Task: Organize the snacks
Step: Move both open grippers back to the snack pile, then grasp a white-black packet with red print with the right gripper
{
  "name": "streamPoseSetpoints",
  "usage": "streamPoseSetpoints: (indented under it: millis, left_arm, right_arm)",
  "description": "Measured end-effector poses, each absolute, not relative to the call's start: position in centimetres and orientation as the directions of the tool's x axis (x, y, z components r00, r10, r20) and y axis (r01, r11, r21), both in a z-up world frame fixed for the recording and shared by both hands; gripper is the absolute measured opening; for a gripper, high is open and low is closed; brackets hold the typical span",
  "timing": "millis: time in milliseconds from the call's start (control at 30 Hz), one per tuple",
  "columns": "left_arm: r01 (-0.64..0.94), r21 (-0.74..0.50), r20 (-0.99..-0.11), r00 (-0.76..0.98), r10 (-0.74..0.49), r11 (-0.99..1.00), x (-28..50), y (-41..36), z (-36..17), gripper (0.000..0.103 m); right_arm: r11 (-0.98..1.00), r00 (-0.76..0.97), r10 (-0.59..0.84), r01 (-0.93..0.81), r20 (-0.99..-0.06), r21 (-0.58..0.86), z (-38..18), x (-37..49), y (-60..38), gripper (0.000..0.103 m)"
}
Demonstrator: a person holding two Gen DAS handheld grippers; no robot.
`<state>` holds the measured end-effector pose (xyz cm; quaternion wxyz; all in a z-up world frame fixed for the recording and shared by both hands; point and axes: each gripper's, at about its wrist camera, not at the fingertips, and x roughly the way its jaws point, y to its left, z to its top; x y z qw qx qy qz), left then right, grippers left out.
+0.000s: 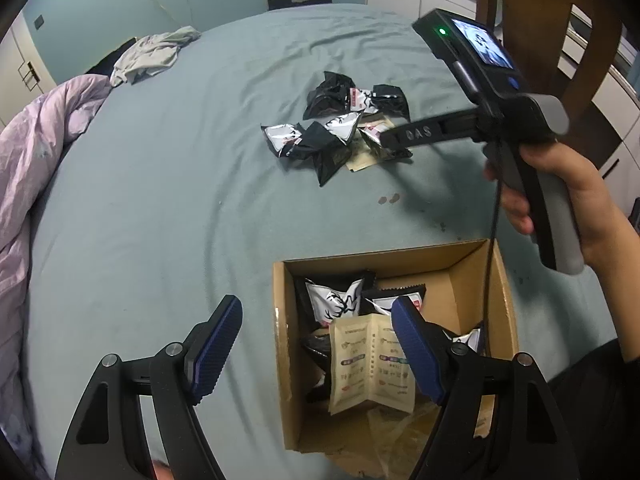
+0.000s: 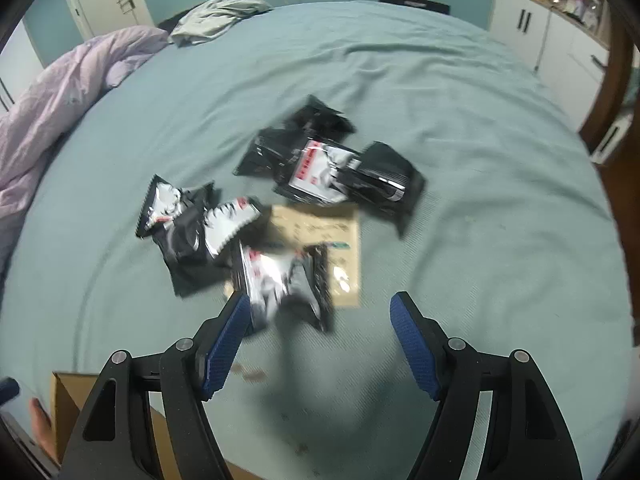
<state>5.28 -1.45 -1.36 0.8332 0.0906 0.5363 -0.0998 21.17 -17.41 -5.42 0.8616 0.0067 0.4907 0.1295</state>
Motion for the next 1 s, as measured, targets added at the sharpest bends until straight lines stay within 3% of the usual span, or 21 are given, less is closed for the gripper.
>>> streamPoseSetpoints:
  millis: [167,200,267,467,700,1000]
  left_arm:
    - [0.267,0.036,-0.917,0.392,-0.074,0.963,5.3,-1.6,-1.5,0.078]
    - [0.27,0.036,-0.916,0.393,-0.076,0.962,5.3,-1.6,-1.5,0.078]
    - [0.274,0.04,-0.916,0.395,-0.074,0.961,5.3,-1.6,-1.5,0.079]
    - [0.275,0.032,-0.921,0.382,-0.079,0.961,5.5,-1.5,-1.6,0.079]
    - [0.295,0.05,-0.91,0.407,-0.078,0.954,6.2,-1.6,-1.0,0.079]
    - [0.363,0.133,-0.892,0.449,-0.048,0.922,15.5,-3.3,-1.6,0.085]
  right_arm:
    - [0.954,0.457,0.266,-0.253,-0.849,0.163,-6.7,23.1,-16.3,0.07]
    - [0.953,0.455,0.263,-0.258,-0.85,0.157,-7.0,23.4,-16.1,0.067]
    - [0.953,0.442,0.256,-0.267,-0.86,0.146,-7.6,23.8,-15.6,0.045]
    - [0.948,0.443,0.269,-0.277,-0.855,0.154,-7.2,23.1,-15.2,0.033]
    - [0.944,0.487,0.321,-0.237,-0.812,0.231,-3.6,20.5,-17.0,0.029]
    - [0.952,0.56,0.302,-0.128,-0.771,0.279,1.0,13.1,-20.9,0.029]
